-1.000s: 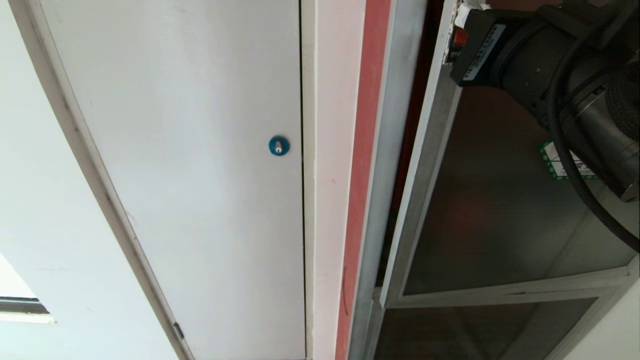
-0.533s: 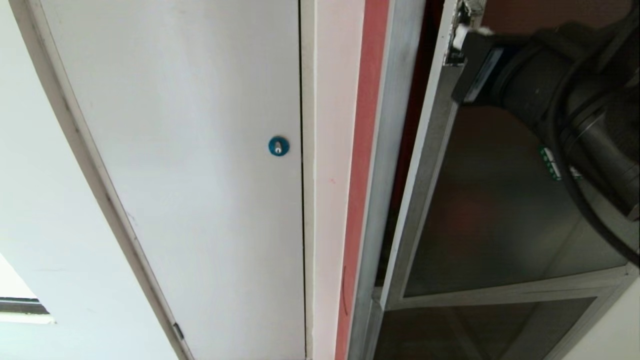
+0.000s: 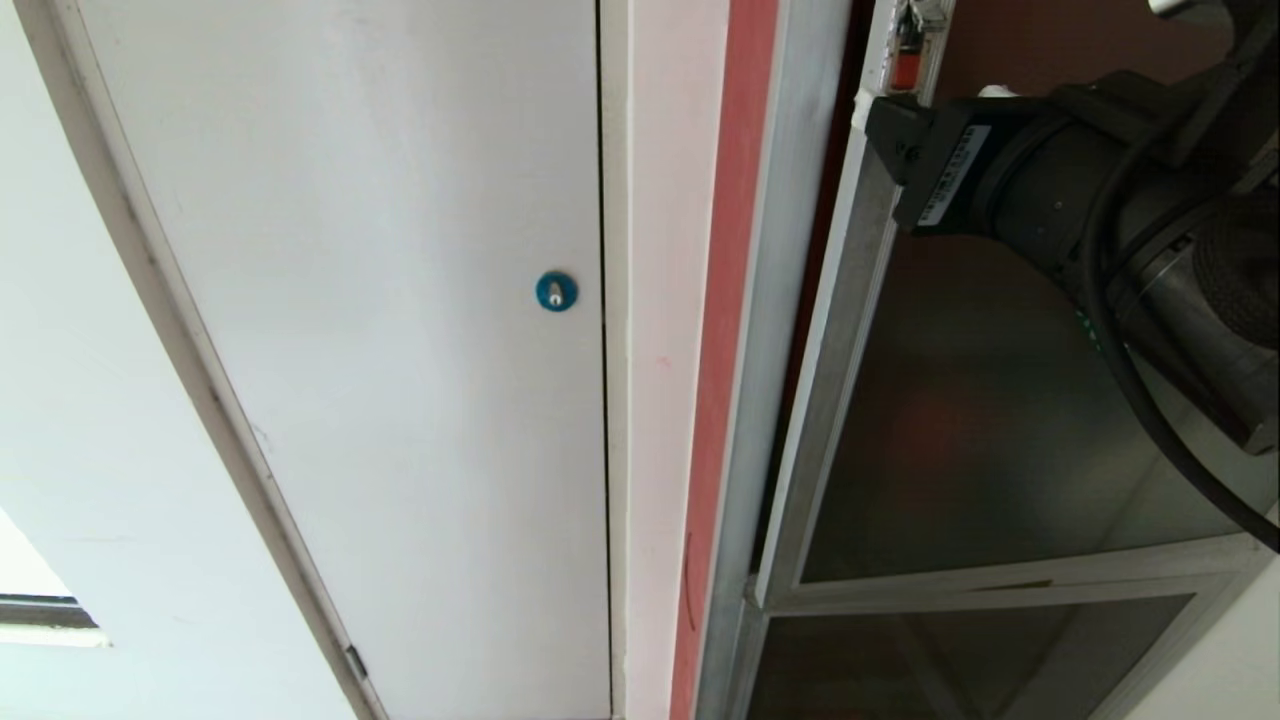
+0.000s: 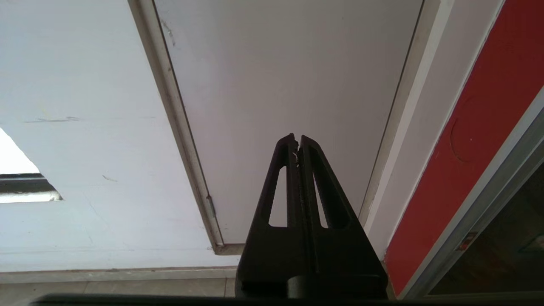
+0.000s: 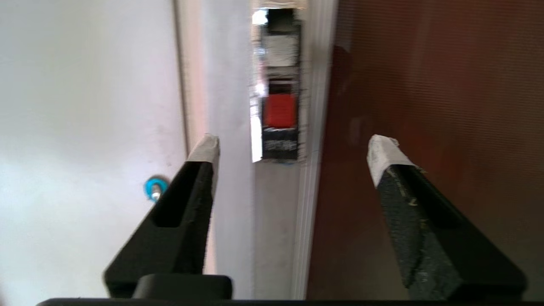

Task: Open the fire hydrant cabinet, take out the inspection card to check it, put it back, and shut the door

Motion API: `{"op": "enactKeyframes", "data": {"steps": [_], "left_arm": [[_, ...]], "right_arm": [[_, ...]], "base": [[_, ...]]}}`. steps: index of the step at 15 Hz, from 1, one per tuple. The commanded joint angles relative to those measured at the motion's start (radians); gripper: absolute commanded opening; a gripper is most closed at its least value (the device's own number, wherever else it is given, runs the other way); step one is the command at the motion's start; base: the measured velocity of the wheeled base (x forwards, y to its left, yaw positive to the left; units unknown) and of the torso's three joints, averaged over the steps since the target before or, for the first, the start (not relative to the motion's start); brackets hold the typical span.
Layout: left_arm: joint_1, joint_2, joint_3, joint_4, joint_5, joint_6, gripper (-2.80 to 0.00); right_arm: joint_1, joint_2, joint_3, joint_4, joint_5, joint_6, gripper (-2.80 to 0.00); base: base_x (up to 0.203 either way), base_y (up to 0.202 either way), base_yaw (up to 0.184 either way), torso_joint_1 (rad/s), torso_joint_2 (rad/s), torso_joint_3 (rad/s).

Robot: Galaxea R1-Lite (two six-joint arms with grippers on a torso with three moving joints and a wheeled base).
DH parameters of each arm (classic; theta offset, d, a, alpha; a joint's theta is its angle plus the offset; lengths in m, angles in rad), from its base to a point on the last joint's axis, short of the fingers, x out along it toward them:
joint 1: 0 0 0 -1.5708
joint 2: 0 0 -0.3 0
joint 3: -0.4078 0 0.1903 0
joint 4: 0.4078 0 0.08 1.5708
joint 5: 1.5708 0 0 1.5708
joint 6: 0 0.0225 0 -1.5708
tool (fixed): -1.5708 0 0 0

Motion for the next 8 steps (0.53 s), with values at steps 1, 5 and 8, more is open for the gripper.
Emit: {"op": "enactKeyframes", "data": {"steps": [1, 5, 8], "left_arm": [[0.0, 0.001, -0.001, 0.0, 0.0, 0.0, -2.8], [0.0, 0.001, -0.001, 0.0, -0.001, 0.0, -2.8], [0.0, 0.001, -0.001, 0.0, 0.001, 0.0, -2.8]], "right_arm": [[0.007, -0.025, 0.027, -0.006, -0.001, -0.002, 0.0], [0.006, -0.103, 0.115, -0.006, -0.003, -0.003, 0.0], [0.006, -0.173, 0.185, -0.006, -0.004, -0.002, 0.0]], "base": [[0.0, 0.0, 0.0, 0.0, 0.0, 0.0], [0.0, 0.0, 0.0, 0.0, 0.0, 0.0], [0.0, 0.0, 0.0, 0.0, 0.0, 0.0]]}}
